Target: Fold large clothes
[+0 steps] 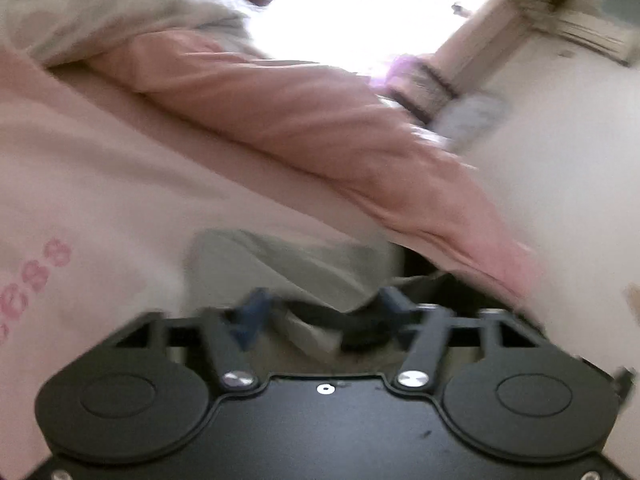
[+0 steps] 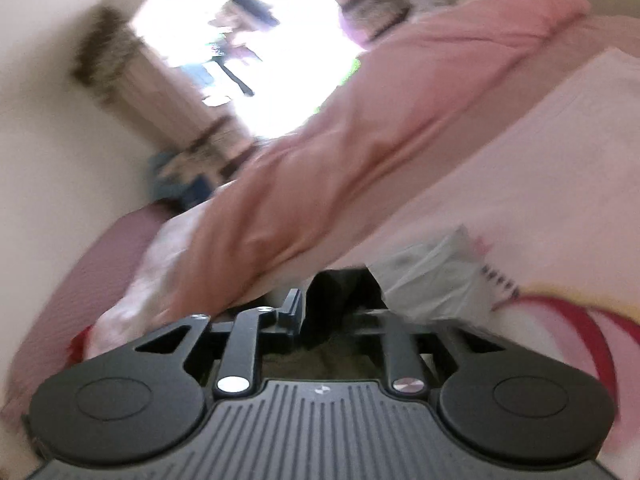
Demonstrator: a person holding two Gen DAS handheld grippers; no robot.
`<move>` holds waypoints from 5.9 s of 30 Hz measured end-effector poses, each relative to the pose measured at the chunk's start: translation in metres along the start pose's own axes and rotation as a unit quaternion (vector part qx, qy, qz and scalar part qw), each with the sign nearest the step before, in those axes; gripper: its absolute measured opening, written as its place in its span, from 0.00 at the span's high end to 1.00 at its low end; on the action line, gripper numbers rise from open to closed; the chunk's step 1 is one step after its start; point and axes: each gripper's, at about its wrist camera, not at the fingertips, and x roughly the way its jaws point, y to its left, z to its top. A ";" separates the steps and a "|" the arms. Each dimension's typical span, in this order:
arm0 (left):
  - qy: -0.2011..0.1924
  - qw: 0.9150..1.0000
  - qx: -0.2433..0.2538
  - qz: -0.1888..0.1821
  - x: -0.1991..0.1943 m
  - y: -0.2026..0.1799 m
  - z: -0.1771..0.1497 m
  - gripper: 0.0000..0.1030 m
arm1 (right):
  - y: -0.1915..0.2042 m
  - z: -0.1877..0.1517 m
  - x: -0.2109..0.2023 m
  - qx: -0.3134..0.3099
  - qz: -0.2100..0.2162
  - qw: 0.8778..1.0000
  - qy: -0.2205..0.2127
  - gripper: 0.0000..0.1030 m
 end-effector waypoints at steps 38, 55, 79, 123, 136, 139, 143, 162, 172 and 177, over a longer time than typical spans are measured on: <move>-0.029 0.970 0.196 0.139 0.082 -0.009 -0.045 0.92 | 0.000 -0.033 0.043 -0.184 -0.130 0.974 0.000 1.00; -0.023 0.971 0.233 0.044 -0.010 -0.128 -0.124 0.70 | 0.127 -0.145 -0.069 -0.272 0.028 0.962 -0.008 0.83; -0.019 0.962 0.203 0.182 -0.027 -0.024 -0.174 0.55 | -0.014 -0.149 -0.101 -0.216 -0.137 0.966 -0.030 1.00; -0.006 0.952 0.274 0.135 0.017 -0.139 -0.194 0.48 | 0.154 -0.228 -0.039 -0.338 -0.095 0.936 -0.008 0.84; 0.009 0.950 0.275 0.148 0.089 -0.142 -0.164 0.37 | 0.144 -0.201 0.028 -0.307 -0.122 0.944 0.012 0.84; 0.015 0.950 0.272 0.150 0.089 -0.143 -0.161 0.37 | 0.147 -0.202 0.027 -0.315 -0.124 0.941 0.015 0.84; 0.018 0.956 0.249 0.154 0.072 -0.145 -0.160 0.37 | 0.150 -0.199 0.008 -0.300 -0.116 0.947 0.017 0.83; 0.001 0.953 0.249 0.174 0.006 -0.119 -0.237 0.30 | 0.136 -0.259 -0.047 -0.319 -0.109 0.941 0.016 0.85; -0.010 0.964 0.210 0.165 -0.033 -0.109 -0.227 0.30 | 0.163 -0.261 -0.064 -0.310 -0.088 0.946 0.016 0.84; -0.056 0.976 0.119 0.173 -0.089 -0.066 -0.225 0.28 | 0.164 -0.278 -0.055 -0.326 -0.098 0.940 0.018 0.83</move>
